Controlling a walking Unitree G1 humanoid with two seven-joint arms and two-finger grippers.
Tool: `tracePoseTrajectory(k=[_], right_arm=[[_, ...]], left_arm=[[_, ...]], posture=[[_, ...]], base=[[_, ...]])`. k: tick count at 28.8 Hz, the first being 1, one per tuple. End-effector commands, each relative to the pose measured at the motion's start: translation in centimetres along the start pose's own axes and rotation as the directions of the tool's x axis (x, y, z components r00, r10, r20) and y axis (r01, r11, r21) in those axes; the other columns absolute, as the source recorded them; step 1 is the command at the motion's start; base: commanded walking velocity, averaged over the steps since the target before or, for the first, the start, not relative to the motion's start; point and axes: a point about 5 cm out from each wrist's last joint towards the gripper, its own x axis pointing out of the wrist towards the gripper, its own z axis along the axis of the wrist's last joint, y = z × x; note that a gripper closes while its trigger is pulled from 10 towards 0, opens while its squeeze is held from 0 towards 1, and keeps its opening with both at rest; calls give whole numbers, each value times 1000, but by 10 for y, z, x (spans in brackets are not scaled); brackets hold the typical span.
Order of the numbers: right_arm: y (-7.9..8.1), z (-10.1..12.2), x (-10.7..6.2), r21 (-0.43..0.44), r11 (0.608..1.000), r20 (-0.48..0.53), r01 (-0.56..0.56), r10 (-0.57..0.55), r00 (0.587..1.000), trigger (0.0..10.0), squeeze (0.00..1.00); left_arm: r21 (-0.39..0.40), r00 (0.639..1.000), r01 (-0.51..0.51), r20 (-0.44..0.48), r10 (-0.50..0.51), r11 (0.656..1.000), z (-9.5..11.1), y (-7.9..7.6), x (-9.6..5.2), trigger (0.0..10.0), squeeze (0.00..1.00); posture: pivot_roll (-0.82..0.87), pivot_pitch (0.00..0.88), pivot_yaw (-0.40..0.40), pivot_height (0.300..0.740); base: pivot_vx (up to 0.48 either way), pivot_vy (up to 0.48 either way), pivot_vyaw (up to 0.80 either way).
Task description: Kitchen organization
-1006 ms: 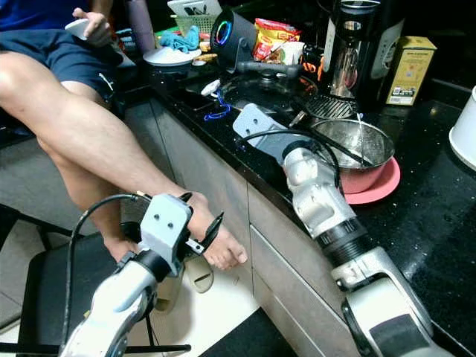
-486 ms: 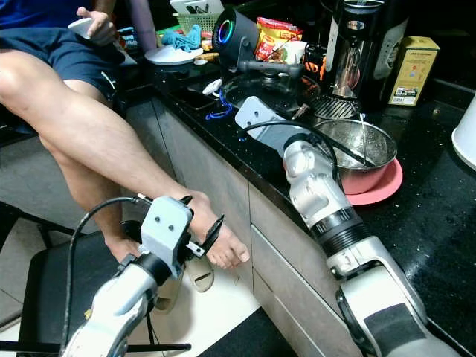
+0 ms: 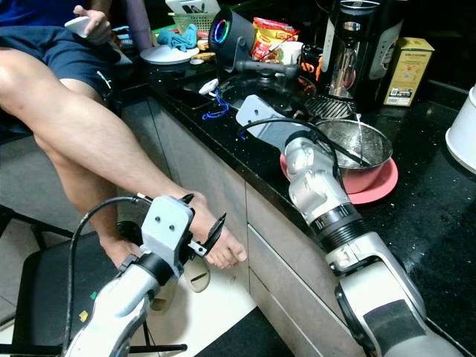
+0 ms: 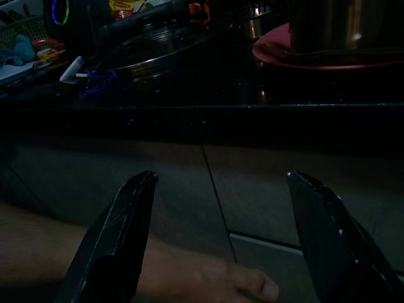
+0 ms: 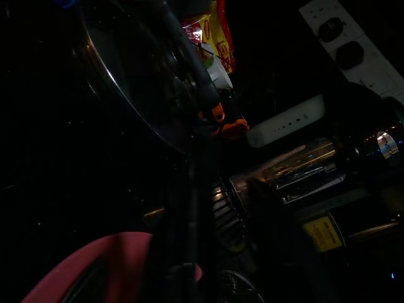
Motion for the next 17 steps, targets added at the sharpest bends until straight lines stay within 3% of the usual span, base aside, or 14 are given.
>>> tracePoseTrajectory(k=[1, 13, 16, 17], right_arm=[[-3, 5, 2, -16, 1000, 6, 4, -4, 1000, 0, 0], [-7, 7, 0, 15, 1000, 33, 17, -18, 999, 0, 0], [-16, 16, -3, 115, 993, 127, 35, -50, 991, 0, 0], [-21, 20, -4, 187, 982, 161, 32, -63, 985, 0, 0]], left_arm=[[1, 1000, -4, -17, 4, 1000, -2, -1, -2, 10000, 0], [3, 1000, -8, -18, 8, 1000, -3, 0, -2, 10000, 0], [6, 1000, -5, -14, 5, 1000, -2, 0, 0, 10000, 0], [8, 1000, -4, -12, 4, 1000, -2, 1, 1, 10000, 0]], posture=[[-45, 0, -16, 740], [-43, 0, -12, 740], [-40, 0, -8, 740], [-39, 0, -6, 740]], base=[[0, 0, 0], [0, 0, 0], [0, 0, 0], [0, 0, 0]])
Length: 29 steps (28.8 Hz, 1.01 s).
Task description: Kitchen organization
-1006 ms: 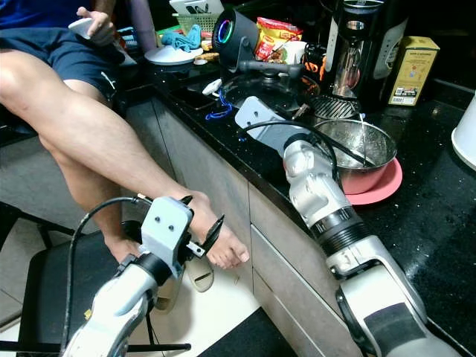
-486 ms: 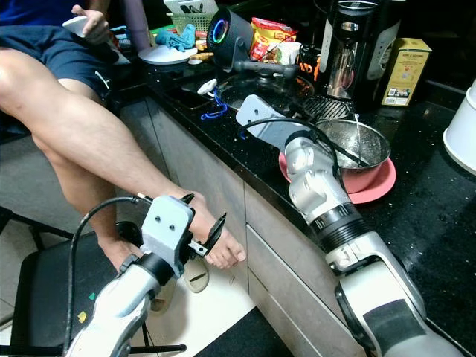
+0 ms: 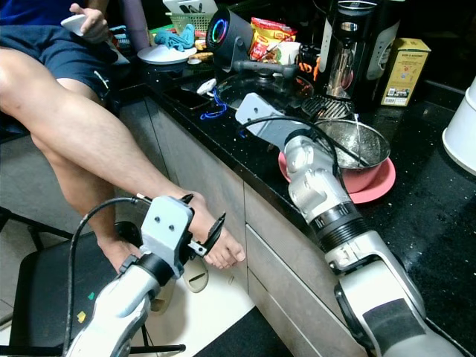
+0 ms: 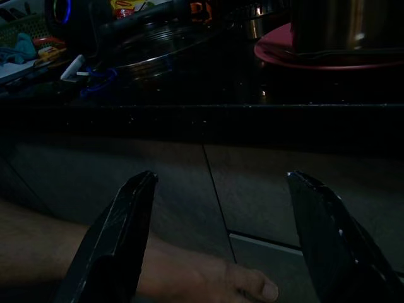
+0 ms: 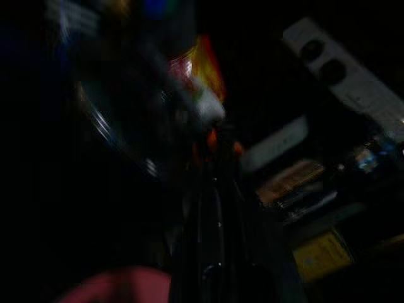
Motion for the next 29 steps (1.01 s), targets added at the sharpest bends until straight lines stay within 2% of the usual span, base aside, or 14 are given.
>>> tracePoseTrajectory(k=[1, 2, 3, 4, 6, 15, 19, 23, 25, 26, 29], right_arm=[[-8, 13, -2, 102, 995, 83, 13, -21, 996, 0, 0], [-12, 17, -3, 158, 987, 111, 17, -34, 993, 0, 0], [-12, 17, -3, 158, 987, 111, 17, -34, 993, 0, 0], [-24, 26, -6, 281, 960, 176, 8, -60, 983, 0, 0], [-32, 30, -8, 347, 938, 210, -10, -68, 975, 0, 0], [-43, 38, -13, 404, 914, 280, -14, -109, 954, 0, 0], [-51, 43, -18, 466, 885, 333, -18, -156, 930, 0, 0], [-71, 56, -29, 568, 821, 427, -53, -240, 872, 0, 0], [-77, 58, -31, 570, 820, 440, -48, -256, 861, 0, 0], [-89, 61, -36, 570, 821, 470, -40, -286, 835, 0, 0], [-97, 64, -39, 569, 821, 495, -45, -299, 816, 0, 0]], left_arm=[[9, 1000, 5, -11, -5, 1000, -2, 1, 1, 10000, 0], [10, 1000, 5, -10, -5, 1000, -1, 1, 1, 10000, 0], [10, 1000, 5, -10, -5, 1000, -1, 1, 1, 10000, 0], [14, 1000, 7, -9, -7, 1000, -1, 2, 2, 10000, 0], [17, 1000, 8, -8, -8, 1000, -1, 3, 2, 10000, 0], [23, 1000, 13, -3, -13, 1000, 0, 5, 4, 10000, 0], [29, 1000, 14, -1, -14, 999, 1, 6, 5, 10000, 0], [33, 1000, 13, 1, -13, 999, 2, 8, 4, 10000, 0], [34, 1000, 13, 1, -13, 999, 2, 8, 4, 10000, 0], [35, 1000, 14, 1, -14, 999, 1, 8, 4, 10000, 0], [35, 1000, 14, 1, -14, 999, 1, 8, 5, 10000, 0]], posture=[[-39, 0, -4, 740], [-39, 0, -3, 740], [-39, 0, -3, 740], [-38, 0, 2, 740], [-37, 0, 3, 740], [-34, 0, 16, 740], [-30, 0, 17, 740], [-27, 0, 21, 740], [-27, 0, 21, 740], [-29, 0, 23, 740], [-29, 0, 22, 740]], base=[[0, 0, 0], [0, 0, 0], [0, 0, 0], [0, 0, 0], [0, 0, 0], [0, 0, 0], [0, 0, 0], [0, 0, 0], [0, 0, 0], [0, 0, 0], [0, 0, 0]])
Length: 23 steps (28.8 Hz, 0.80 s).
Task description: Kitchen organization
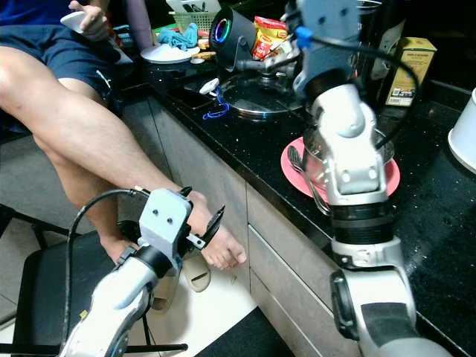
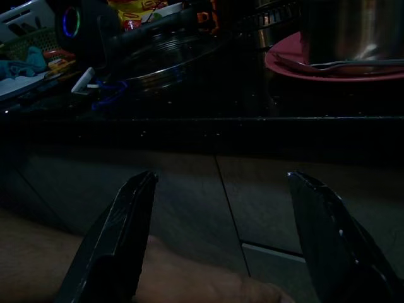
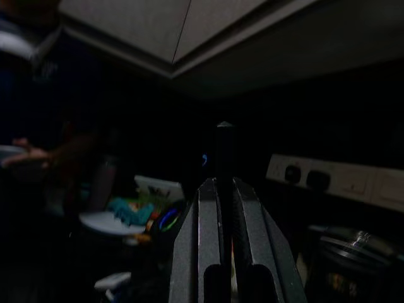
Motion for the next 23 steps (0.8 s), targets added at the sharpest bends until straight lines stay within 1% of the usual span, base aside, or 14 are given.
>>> tracePoseTrajectory(k=[1, 3, 5, 6, 7, 9, 10, 12, 13, 14, 15, 16, 20, 23], right_arm=[[-5, 17, 2, 23, 1000, 77, -11, 9, 997, 0, 0], [-6, 20, 2, 40, 999, 91, -20, 16, 996, 0, 0], [-9, 26, 1, 105, 993, 131, -46, 32, 991, 0, 0], [-9, 26, 1, 105, 993, 131, -46, 32, 991, 0, 0], [-12, 29, 1, 161, 985, 150, -57, 33, 988, 0, 0], [-19, 36, -2, 306, 950, 199, -70, 9, 980, 0, 0], [-19, 36, -2, 306, 950, 199, -70, 9, 980, 0, 0], [-34, 40, -4, 441, 897, 222, -30, -77, 972, 0, 0], [-34, 40, -4, 441, 897, 222, -30, -77, 972, 0, 0], [-46, 39, -5, 491, 871, 215, 19, -143, 966, 196, 0], [-55, 37, -6, 516, 854, 200, 63, -191, 961, 4314, 0], [-69, 33, -8, 510, 848, 165, 143, -259, 952, 10000, 0], [-84, 27, -10, 491, 842, 120, 222, -318, 940, 10000, 0], [-95, 24, -14, 501, 822, 87, 272, -360, 929, 10000, 0]], left_arm=[[1, 1000, 9, -21, -9, 1000, -5, 1, 0, 10000, 0], [1, 1000, 9, -21, -9, 1000, -5, 0, 0, 10000, 0], [0, 1000, 9, -20, -9, 1000, -5, 0, 0, 10000, 0], [0, 1000, 9, -20, -9, 1000, -5, 0, 0, 10000, 0], [0, 1000, 10, -20, -10, 1000, -5, 0, 0, 10000, 0], [-1, 1000, 11, -19, -11, 1000, -5, 0, 1, 10000, 0], [-1, 1000, 11, -19, -11, 1000, -5, 0, 1, 10000, 0], [-2, 1000, 11, -18, -11, 1000, -4, -1, 1, 10000, 0], [-2, 1000, 11, -18, -11, 1000, -4, -1, 1, 10000, 0], [-2, 1000, 10, -17, -10, 1000, -4, -1, 1, 10000, 0], [-2, 1000, 10, -17, -10, 1000, -4, -1, 1, 10000, 0], [-3, 1000, 9, -17, -9, 1000, -4, -1, 1, 10000, 0], [-3, 1000, 8, -18, -8, 1000, -5, -1, 1, 10000, 0], [-4, 1000, 9, -16, -9, 1000, -4, -1, 1, 10000, 0]], posture=[[-29, 0, 22, 740], [-31, 0, 23, 740], [-33, 0, 24, 740], [-33, 0, 24, 740], [-33, 0, 24, 740], [-34, 0, 24, 740], [-34, 0, 24, 740], [-31, 0, 23, 740], [-31, 0, 23, 740], [-32, 0, 22, 740], [-32, 0, 22, 740], [-31, 0, 21, 740], [-32, 0, 21, 740], [-33, 0, 22, 740]], base=[[0, 0, 0], [0, 0, 0], [0, 0, 0], [0, 0, 0], [0, 0, 0], [0, 0, 0], [0, 0, 0], [0, 0, 0], [0, 0, 0], [0, 0, 0], [0, 0, 0], [0, 0, 0], [0, 0, 0], [0, 0, -788]])
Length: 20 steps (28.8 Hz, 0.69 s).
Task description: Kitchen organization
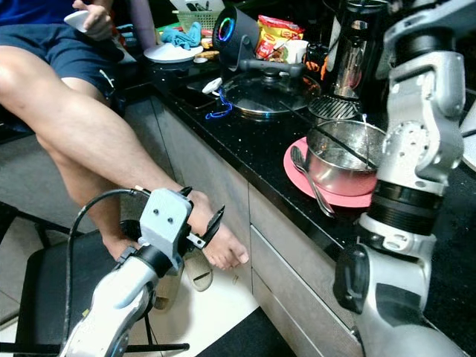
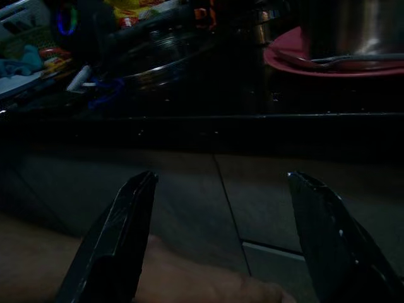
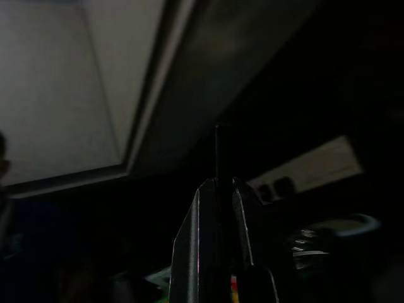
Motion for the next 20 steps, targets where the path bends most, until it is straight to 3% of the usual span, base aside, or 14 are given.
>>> tracePoseTrajectory(k=[1, 14, 19, 20], right_arm=[[-6, 6, 1, 6, 1000, 12, 27, -27, 1000, 10000, 0], [-31, 22, 2, -22, 993, 52, 118, -117, 992, 10000, 0], [-38, 25, 2, -141, 978, 51, 151, -145, 988, 10000, 0], [-38, 22, 1, -215, 965, 40, 153, -147, 988, 10000, 0]], left_arm=[[-3, 1000, 11, -11, -11, 1000, -3, -1, 1, 10000, 0], [8, 994, 111, 10, -111, 994, 0, -14, 0, 10000, 0], [11, 993, 121, 10, -121, 993, 0, -15, 1, 10000, 0], [11, 992, 124, 10, -124, 992, 0, -15, 1, 10000, 0]], posture=[[-33, 0, 22, 740], [-31, 0, 26, 740], [-33, 0, 26, 740], [-34, 0, 26, 740]], base=[[0, 0, -788], [0, 0, -788], [0, 0, -788], [0, 0, -788]])
